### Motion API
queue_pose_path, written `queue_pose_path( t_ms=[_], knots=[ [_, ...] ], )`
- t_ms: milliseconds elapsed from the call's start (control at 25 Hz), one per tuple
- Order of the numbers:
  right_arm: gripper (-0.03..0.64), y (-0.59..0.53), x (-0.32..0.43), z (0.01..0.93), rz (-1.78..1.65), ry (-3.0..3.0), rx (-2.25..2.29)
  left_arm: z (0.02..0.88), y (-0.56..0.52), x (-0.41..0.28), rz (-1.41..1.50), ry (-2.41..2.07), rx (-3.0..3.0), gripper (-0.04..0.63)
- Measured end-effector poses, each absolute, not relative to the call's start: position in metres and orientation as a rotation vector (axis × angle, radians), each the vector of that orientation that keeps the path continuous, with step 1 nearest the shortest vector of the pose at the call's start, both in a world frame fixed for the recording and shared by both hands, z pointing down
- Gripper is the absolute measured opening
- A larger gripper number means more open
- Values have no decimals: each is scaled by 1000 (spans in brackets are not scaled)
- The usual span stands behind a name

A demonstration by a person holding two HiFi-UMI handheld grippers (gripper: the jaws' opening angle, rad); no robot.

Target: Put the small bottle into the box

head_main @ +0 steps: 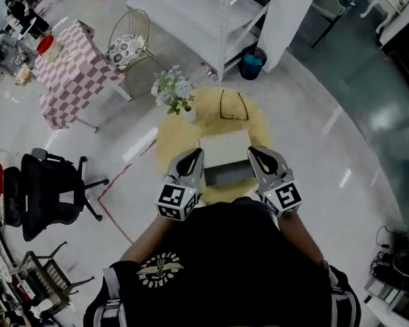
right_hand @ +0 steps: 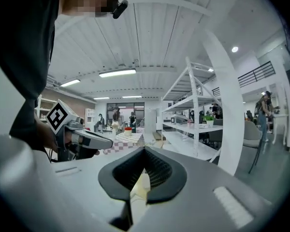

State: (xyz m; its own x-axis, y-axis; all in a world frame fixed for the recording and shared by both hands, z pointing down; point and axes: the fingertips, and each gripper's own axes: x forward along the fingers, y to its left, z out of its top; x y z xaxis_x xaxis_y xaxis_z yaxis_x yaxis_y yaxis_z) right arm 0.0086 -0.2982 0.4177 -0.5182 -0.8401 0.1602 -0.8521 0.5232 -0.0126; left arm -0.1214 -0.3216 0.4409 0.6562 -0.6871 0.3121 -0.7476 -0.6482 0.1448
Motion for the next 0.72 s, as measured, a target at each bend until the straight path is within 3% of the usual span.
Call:
queue_pose_path(
  t_ms=[720],
  knots=[
    [6, -259, 5, 376, 68, -2617, 1505, 426, -274, -166, 261, -1268, 2562, 0]
  ],
)
